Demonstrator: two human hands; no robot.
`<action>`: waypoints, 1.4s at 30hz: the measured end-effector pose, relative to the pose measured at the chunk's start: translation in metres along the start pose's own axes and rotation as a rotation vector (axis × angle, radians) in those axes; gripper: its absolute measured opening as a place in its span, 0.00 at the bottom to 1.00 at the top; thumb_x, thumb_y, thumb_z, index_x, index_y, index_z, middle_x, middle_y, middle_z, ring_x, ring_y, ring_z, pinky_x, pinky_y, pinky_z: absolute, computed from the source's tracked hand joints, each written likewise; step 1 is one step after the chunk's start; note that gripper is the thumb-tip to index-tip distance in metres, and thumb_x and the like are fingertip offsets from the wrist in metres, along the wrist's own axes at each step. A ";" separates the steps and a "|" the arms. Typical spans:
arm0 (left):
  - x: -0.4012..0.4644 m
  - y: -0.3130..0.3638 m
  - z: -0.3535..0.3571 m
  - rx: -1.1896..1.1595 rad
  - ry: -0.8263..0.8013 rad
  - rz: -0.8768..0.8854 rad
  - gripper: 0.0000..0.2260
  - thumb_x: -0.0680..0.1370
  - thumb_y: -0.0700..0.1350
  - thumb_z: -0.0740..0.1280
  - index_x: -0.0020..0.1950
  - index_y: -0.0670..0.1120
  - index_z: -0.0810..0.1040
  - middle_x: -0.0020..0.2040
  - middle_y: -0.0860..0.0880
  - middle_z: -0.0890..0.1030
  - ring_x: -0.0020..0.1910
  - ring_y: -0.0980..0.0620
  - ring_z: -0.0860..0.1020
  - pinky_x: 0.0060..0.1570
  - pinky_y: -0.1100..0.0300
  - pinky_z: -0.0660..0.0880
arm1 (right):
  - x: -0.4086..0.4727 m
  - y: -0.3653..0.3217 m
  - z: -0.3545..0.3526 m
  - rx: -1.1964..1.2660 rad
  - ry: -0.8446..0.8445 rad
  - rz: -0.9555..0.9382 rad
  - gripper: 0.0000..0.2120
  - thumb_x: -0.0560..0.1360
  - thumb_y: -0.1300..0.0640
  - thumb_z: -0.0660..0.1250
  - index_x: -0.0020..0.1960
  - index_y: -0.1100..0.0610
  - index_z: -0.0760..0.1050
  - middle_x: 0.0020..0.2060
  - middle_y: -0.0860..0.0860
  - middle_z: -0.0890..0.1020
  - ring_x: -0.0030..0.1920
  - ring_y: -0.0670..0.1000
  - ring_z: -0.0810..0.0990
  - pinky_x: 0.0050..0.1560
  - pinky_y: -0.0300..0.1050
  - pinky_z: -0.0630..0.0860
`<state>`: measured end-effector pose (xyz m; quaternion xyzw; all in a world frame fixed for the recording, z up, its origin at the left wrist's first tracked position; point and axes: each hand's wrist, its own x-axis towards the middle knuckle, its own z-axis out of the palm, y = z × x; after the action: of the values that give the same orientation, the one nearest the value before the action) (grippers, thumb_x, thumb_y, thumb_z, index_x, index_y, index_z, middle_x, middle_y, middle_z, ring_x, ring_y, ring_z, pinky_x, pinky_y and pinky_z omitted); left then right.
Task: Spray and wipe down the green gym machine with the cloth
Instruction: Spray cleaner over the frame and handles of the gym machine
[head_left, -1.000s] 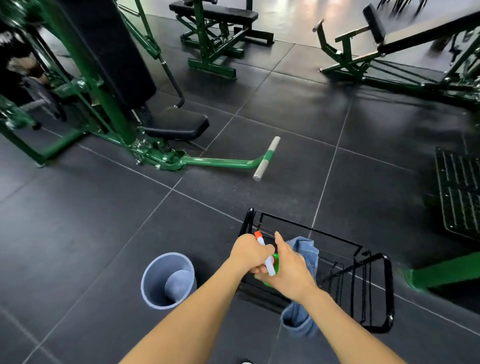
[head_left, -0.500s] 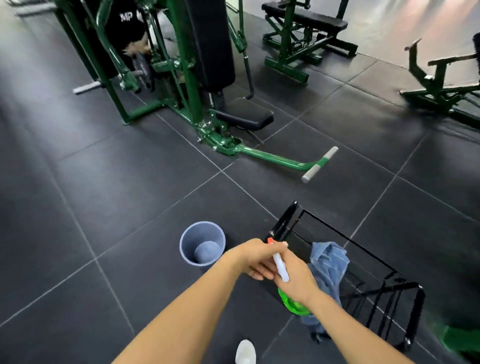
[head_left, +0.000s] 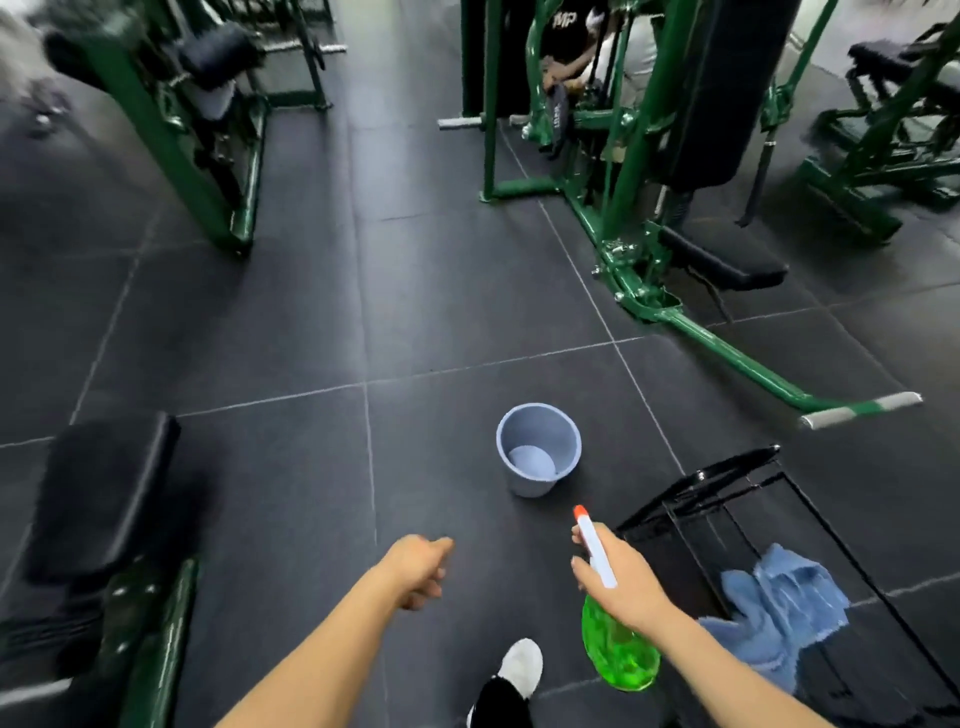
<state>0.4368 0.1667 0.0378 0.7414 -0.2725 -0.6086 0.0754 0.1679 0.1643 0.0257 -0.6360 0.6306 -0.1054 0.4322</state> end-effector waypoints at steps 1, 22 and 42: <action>-0.005 -0.023 -0.010 -0.043 0.045 -0.022 0.11 0.81 0.48 0.59 0.41 0.45 0.70 0.37 0.48 0.74 0.30 0.51 0.73 0.29 0.64 0.63 | -0.003 -0.007 0.009 -0.037 -0.028 -0.034 0.24 0.75 0.53 0.68 0.70 0.52 0.68 0.54 0.43 0.78 0.43 0.44 0.77 0.49 0.33 0.69; -0.152 -0.272 -0.118 -0.236 0.607 -0.159 0.13 0.79 0.44 0.60 0.62 0.43 0.74 0.55 0.43 0.80 0.45 0.44 0.79 0.37 0.60 0.74 | -0.075 -0.191 0.176 -0.364 -0.477 -0.520 0.25 0.69 0.51 0.60 0.65 0.57 0.71 0.53 0.55 0.79 0.55 0.57 0.77 0.58 0.48 0.71; -0.201 -0.295 -0.267 0.230 1.017 -0.565 0.38 0.78 0.47 0.60 0.78 0.43 0.36 0.78 0.45 0.36 0.78 0.47 0.37 0.74 0.38 0.44 | -0.039 -0.403 0.315 -0.549 -0.821 -0.900 0.25 0.63 0.49 0.58 0.53 0.63 0.73 0.50 0.58 0.79 0.50 0.60 0.77 0.50 0.51 0.72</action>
<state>0.7586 0.4553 0.1464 0.9872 -0.0585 -0.1398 -0.0494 0.6615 0.2622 0.1270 -0.9125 0.0922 0.1395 0.3733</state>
